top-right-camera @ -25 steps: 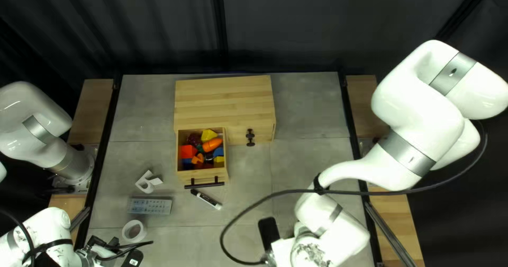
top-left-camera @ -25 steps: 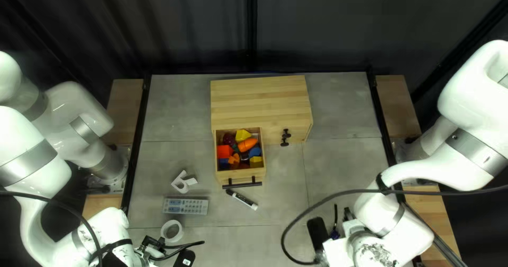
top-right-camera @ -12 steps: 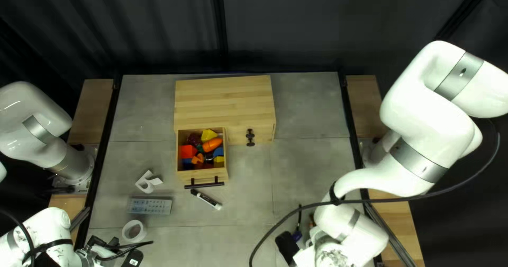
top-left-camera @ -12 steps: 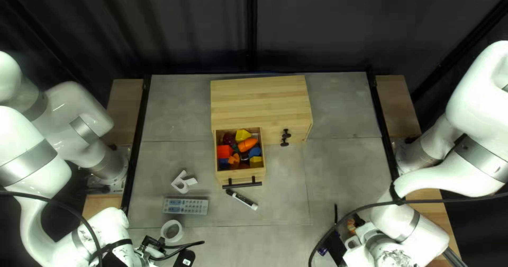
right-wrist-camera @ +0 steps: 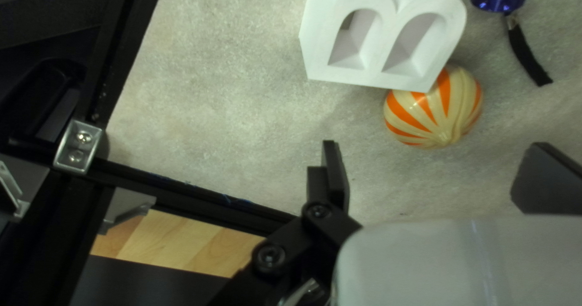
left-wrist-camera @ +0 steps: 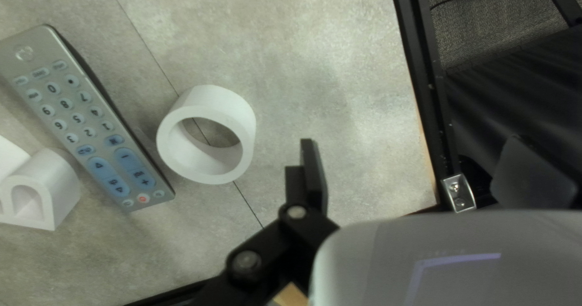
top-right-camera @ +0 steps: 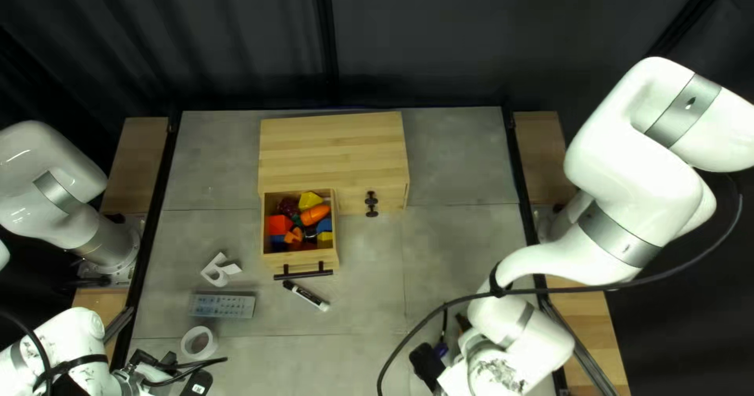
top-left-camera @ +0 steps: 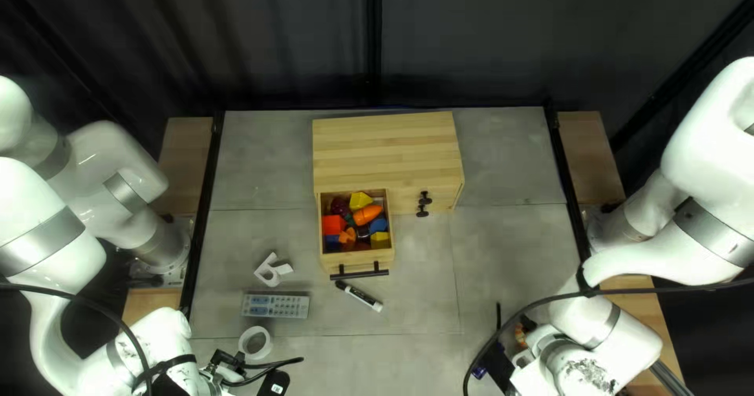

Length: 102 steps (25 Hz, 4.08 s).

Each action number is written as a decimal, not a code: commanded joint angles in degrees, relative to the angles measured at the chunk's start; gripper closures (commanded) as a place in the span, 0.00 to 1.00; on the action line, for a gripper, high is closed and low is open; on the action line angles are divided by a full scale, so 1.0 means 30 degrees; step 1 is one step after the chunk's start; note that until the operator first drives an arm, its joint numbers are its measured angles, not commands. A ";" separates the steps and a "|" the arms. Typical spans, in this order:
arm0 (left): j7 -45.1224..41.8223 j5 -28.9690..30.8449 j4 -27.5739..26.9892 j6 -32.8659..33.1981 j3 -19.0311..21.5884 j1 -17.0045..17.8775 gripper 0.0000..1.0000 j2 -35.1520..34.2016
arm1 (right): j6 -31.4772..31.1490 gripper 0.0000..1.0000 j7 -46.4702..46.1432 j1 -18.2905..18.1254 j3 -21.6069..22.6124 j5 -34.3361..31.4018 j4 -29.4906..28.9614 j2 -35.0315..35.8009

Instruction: Open drawers and place objects into drawer and close

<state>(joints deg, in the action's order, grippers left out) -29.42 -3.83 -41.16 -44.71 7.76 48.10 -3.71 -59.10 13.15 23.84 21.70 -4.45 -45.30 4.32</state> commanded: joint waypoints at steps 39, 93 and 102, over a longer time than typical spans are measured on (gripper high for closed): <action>0.0000 0.0000 0.0000 0.0000 0.0000 0.0000 0.00 0.0000 | 0.2875 1.00 -0.0387 -0.0219 -0.0256 -0.1322 0.1858 0.0190; 0.0000 0.0000 0.0000 0.0000 0.0000 0.0000 0.00 0.0000 | 0.5423 0.00 -0.1731 -0.0667 -0.0602 -0.1758 0.3589 -0.0023; 0.0000 0.0000 0.0000 0.0000 0.0000 0.0000 0.00 0.0000 | 0.5843 0.99 -0.2244 -0.0900 -0.0806 -0.1889 0.3416 0.0415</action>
<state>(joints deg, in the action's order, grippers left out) -29.42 -3.83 -41.16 -44.71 7.76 48.10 -3.71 -41.72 6.81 21.26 19.34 -10.22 -35.08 5.52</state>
